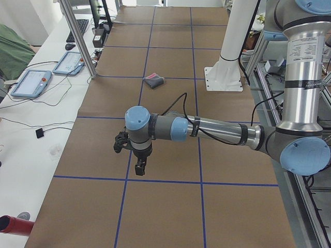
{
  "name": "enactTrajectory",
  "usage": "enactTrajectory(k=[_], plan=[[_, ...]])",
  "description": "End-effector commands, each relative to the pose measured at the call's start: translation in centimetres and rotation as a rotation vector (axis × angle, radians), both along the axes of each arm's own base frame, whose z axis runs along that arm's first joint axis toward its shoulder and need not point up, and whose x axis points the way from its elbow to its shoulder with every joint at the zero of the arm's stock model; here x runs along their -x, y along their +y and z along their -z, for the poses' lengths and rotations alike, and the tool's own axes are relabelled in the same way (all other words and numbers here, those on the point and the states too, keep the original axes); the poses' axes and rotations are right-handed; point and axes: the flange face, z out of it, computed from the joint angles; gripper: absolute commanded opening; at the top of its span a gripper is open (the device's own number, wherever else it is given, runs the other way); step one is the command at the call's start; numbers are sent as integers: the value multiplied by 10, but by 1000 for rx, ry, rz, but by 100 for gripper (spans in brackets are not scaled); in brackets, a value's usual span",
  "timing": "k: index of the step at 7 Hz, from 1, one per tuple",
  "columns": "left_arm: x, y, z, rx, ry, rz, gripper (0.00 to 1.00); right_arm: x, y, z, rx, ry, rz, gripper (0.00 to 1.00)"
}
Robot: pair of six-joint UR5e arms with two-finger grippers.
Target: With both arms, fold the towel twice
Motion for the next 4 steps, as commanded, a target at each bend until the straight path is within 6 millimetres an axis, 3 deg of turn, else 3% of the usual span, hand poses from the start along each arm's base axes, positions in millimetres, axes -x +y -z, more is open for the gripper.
enactTrajectory(k=[1, 4], plan=[[0, 0, -1, 3, 1, 0, 100, 0, 1, -1, 2, 0, 1, 100], [0, -4, 1, -1, 2, 1, 100, 0, 1, -1, 1, 0, 1, 100]])
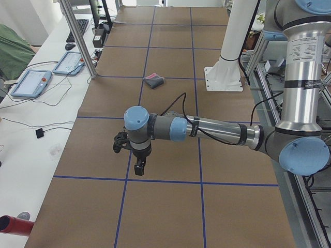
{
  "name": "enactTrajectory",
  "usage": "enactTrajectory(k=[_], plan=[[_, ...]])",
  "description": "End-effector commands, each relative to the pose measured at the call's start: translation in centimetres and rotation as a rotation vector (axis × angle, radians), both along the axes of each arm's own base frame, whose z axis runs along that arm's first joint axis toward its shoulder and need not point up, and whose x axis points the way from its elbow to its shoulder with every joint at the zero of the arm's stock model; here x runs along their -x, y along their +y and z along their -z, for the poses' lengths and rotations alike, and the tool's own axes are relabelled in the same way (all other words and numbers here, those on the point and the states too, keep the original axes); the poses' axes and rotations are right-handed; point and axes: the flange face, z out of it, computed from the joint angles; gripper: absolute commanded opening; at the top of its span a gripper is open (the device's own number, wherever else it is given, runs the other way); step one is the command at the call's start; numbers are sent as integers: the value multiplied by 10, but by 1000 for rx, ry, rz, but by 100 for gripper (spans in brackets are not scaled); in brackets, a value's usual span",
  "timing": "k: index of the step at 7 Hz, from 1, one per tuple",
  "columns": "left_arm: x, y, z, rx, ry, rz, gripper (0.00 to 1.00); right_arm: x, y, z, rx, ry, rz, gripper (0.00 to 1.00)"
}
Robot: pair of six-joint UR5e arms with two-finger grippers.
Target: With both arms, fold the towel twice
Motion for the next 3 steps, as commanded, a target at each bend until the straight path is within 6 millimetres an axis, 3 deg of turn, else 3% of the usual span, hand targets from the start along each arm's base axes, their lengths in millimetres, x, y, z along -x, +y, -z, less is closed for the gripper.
enactTrajectory(k=[1, 3], plan=[[0, -1, 0, -1, -1, 1, 100, 0, 0, 0, 0, 0, 0, 100], [0, -1, 0, -1, -1, 1, 100, 0, 0, 0, 0, -2, 0, 100]])
